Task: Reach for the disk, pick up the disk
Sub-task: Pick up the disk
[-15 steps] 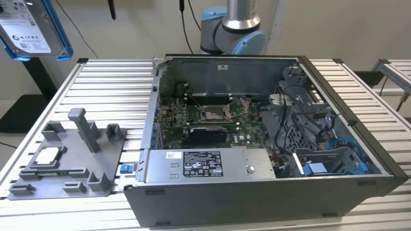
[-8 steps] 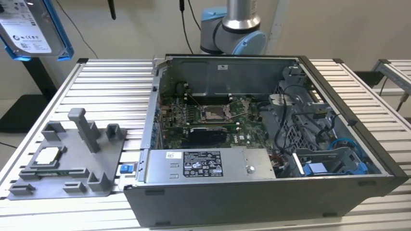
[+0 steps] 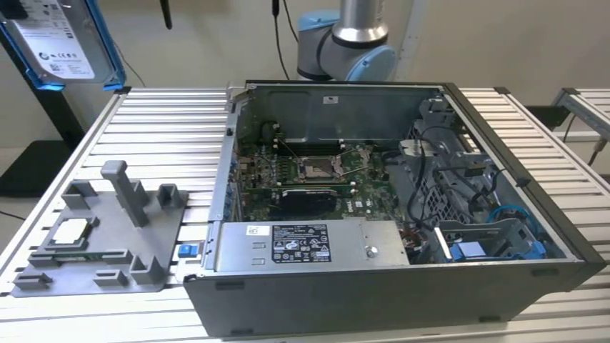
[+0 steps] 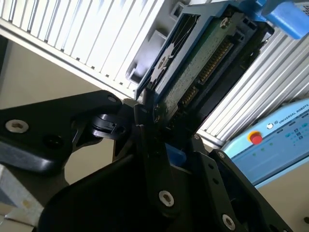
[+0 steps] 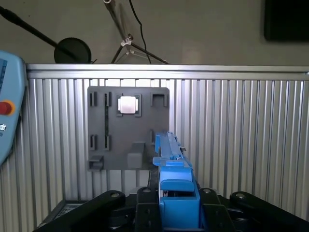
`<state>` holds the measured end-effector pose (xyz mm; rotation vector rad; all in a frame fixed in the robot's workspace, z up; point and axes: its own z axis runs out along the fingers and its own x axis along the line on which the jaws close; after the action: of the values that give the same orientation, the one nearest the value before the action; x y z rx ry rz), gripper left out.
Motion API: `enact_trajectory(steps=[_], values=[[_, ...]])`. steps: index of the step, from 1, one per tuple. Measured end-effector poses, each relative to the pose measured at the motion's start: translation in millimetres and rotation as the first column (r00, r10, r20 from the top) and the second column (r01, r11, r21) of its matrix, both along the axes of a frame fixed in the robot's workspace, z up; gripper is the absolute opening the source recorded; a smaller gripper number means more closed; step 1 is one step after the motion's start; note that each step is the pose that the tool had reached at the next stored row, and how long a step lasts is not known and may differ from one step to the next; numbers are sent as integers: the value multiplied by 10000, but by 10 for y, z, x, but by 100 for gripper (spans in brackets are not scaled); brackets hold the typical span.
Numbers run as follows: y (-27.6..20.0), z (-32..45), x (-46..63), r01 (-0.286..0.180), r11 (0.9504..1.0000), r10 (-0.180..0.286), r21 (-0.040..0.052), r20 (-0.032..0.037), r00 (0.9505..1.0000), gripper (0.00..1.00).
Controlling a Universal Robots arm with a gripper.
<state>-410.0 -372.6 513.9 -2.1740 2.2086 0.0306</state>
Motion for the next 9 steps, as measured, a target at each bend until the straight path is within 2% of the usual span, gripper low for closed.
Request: enact_trajectory(steps=[3,9], values=[[0,0,162,-1,10000,1,0,-16,10000,0],[0,0,405,0,10000,0,0,-34,10000,0]])
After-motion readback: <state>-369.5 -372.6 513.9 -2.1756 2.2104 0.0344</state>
